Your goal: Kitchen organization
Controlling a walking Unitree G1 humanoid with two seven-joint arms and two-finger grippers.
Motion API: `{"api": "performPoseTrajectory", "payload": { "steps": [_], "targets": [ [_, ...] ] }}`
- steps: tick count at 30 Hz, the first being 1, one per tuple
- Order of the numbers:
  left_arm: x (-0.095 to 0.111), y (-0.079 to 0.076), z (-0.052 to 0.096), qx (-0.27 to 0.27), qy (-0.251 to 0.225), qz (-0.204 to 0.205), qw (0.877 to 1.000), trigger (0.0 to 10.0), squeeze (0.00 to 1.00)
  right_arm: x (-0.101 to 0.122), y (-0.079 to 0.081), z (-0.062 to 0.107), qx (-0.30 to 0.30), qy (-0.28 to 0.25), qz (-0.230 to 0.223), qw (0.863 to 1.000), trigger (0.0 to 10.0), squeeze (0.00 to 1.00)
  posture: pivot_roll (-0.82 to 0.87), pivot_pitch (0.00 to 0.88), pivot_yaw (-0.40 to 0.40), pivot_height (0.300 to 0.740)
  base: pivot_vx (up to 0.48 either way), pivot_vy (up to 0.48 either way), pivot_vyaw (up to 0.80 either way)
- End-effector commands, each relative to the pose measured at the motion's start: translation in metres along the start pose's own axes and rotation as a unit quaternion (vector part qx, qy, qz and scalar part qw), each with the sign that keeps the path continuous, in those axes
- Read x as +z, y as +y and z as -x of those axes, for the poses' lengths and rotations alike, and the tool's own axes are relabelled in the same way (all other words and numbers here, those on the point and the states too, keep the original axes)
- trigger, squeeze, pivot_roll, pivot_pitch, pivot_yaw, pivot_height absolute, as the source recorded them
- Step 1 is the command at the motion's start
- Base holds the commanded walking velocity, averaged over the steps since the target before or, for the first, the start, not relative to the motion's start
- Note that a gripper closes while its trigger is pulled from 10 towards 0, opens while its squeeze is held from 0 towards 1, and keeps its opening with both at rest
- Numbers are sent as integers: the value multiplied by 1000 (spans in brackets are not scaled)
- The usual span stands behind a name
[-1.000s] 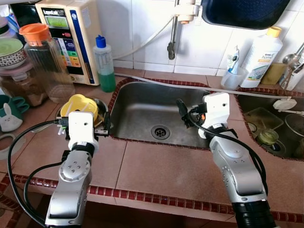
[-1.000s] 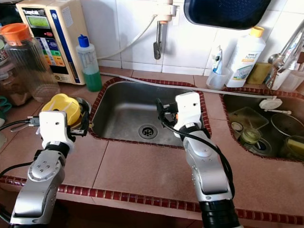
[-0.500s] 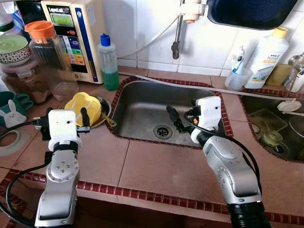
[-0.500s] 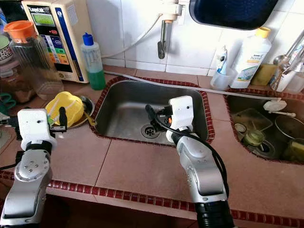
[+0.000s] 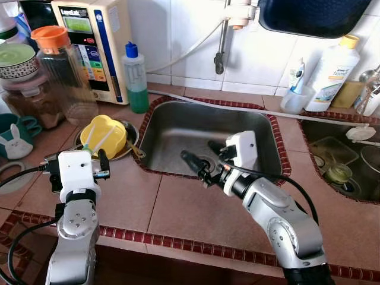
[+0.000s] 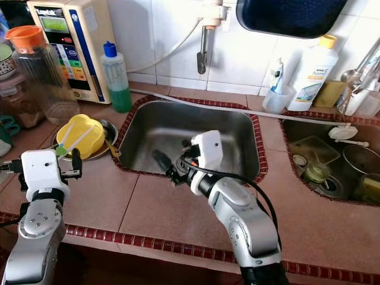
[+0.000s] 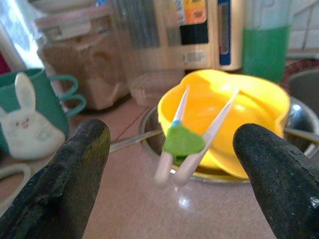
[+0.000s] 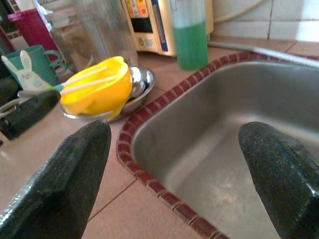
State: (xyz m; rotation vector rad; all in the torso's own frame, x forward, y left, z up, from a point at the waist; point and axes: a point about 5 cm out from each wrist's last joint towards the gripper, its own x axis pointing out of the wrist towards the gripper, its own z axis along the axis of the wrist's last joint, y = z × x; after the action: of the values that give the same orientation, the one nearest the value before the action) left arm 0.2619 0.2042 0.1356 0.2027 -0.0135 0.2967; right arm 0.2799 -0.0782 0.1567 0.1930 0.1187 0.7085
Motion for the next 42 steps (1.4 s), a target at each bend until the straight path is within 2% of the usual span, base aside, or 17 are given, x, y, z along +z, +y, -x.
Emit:
{"api": "performPoseTrajectory", "payload": {
  "steps": [1,8,16,22,23,24,25,26,27,28,29,30,31,37,41,42],
  "targets": [
    [-2,-3,0,-10,0,-5,1000,10000,0,5,1,3,1,-5,10,1000,10000,0,63,10,-23,740,0,0,0],
    [-6,-4,-2,-11,6,3,1000,10000,0,7,2,3,-3,-4,36,999,10000,0,63,6,-25,740,0,0,0],
    [-8,-4,-5,-19,2,-8,1000,10000,0,11,-1,2,-12,-19,35,999,10000,0,61,7,-28,740,0,0,0],
    [-12,-6,-6,-27,16,7,999,10000,0,11,1,1,-6,-13,39,999,10000,0,63,0,-33,740,0,0,0],
    [-13,-7,-6,-29,20,11,999,8431,0,10,4,1,1,-12,41,999,10000,0,62,0,-32,740,0,0,0],
    [-14,-8,-5,-30,21,12,999,4863,0,9,5,1,5,-11,41,999,10000,0,62,0,-32,740,0,0,0],
    [-14,-8,-5,-30,21,12,999,4627,0,9,5,1,5,-11,41,999,10000,0,62,0,-32,740,0,0,0],
    [-14,-8,-5,-31,21,14,999,3490,0,9,6,1,7,-11,40,999,10000,0,62,0,-32,740,0,0,0],
    [-14,-9,-5,-32,21,16,999,2902,0,8,6,1,8,-10,38,999,10000,0,62,0,-31,740,0,0,0],
    [-14,-10,-5,-34,21,17,999,824,0,8,7,1,12,-8,36,999,10000,0,62,0,-31,740,0,0,0],
    [-14,-10,-5,-35,21,17,999,3608,0,8,7,1,13,-7,34,999,10000,0,62,0,-31,740,0,0,0],
    [-13,-10,-5,-34,20,17,999,7569,0,8,8,1,16,-7,31,999,10000,0,62,0,-31,740,0,0,0],
    [-13,-10,-5,-34,20,17,999,10000,0,8,8,1,18,-7,31,999,10000,0,62,3,-29,740,0,0,0],
    [-12,-9,-5,-30,19,14,999,10000,0,8,9,1,21,-7,31,999,10000,0,64,5,-32,740,0,0,0],
    [-5,-7,-6,-29,-1,-6,1000,10000,0,8,9,1,22,-7,31,999,10000,0,66,4,-33,740,0,0,0],
    [-1,-6,-6,-30,-15,-27,999,10000,0,8,9,1,23,-7,31,999,10000,0,66,4,-33,740,0,0,0]
  ]
}}
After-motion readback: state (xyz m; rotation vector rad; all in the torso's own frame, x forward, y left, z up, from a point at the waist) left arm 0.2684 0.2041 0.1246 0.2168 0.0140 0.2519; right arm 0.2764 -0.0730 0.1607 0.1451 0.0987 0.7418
